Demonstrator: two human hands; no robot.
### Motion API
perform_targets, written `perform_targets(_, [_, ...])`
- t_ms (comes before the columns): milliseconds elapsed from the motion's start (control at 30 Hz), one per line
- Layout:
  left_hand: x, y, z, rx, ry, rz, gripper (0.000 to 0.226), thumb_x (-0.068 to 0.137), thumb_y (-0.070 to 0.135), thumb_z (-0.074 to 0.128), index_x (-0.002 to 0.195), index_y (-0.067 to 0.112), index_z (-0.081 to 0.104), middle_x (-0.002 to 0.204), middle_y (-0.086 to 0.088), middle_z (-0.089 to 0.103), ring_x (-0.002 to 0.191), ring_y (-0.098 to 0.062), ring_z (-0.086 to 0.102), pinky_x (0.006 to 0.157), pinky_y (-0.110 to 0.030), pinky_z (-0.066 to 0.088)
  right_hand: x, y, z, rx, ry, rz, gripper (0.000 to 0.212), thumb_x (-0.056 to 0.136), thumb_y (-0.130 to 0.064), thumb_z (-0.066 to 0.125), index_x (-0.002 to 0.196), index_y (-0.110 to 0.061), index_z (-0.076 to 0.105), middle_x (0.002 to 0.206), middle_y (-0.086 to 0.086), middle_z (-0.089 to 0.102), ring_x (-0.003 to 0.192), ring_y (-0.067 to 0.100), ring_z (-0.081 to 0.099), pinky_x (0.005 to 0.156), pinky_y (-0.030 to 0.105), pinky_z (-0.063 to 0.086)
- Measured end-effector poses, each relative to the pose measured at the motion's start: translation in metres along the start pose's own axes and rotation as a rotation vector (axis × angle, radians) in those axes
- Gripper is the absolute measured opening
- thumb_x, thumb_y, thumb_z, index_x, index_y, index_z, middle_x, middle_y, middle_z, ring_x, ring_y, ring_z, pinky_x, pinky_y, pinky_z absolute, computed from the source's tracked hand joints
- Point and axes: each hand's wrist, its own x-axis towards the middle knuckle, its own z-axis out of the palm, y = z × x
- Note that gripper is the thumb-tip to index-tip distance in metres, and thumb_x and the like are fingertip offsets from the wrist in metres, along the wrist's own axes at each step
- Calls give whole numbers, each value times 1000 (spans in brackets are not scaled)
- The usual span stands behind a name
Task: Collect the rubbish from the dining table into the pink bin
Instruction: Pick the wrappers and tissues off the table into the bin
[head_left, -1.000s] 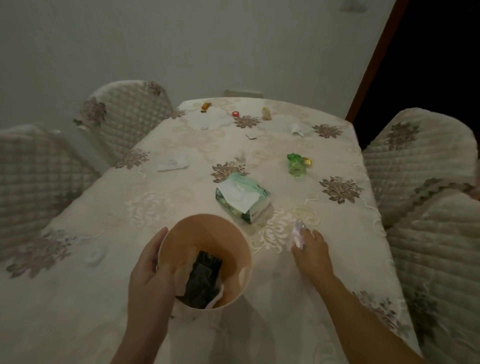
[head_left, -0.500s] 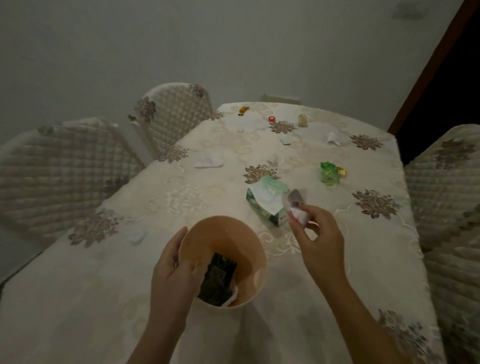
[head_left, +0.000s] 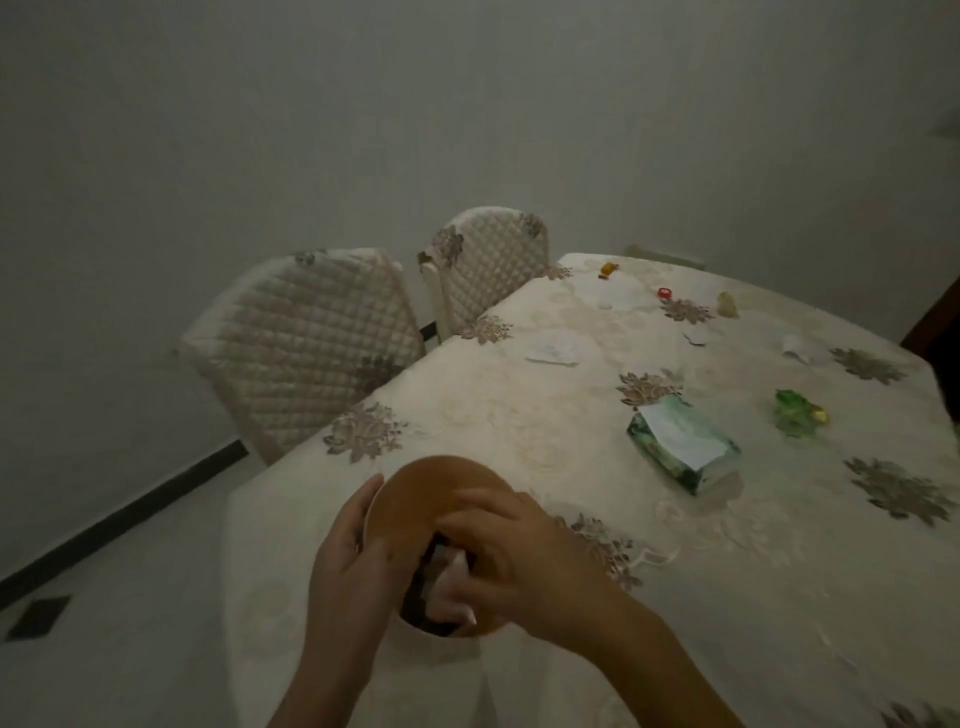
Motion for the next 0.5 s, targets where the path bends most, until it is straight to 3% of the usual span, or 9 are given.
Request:
perform_targets(67, [13,0,-32,-16,7,13,48,80,6,54,123,26,54,126,-3,59,110,-24,56,93,-47,47,20,-20,12,48,63,23,35,80,-31,66,114,-26,58,130,-10,48,116,-1,33,95,14,23])
perform_targets(200, [44,4,-98,-46,0,20,50,70,17,62,119,27,58,118,2,63,106,-21,60,89,-45,50,59,-32,48,113,392,162,20,78,-23,64,97,-18,66,100,-8,64,93,4,55,82,6,38])
perform_targets(333, [75,9,-143,-67,16,84,41,81,0,51,108,30,58,97,18,61,88,2,55,67,-23,43,81,-9,88,79,500,481,27,81,-10,65,107,-8,60,112,10,64,99,17,55,87,24,40])
perform_targets(500, [113,11,-161,-67,15,73,41,81,-1,51,101,35,57,94,19,60,85,2,56,65,-20,42,102,27,126,21,379,703,45,83,-14,62,124,-6,46,130,15,50,119,27,46,99,35,36])
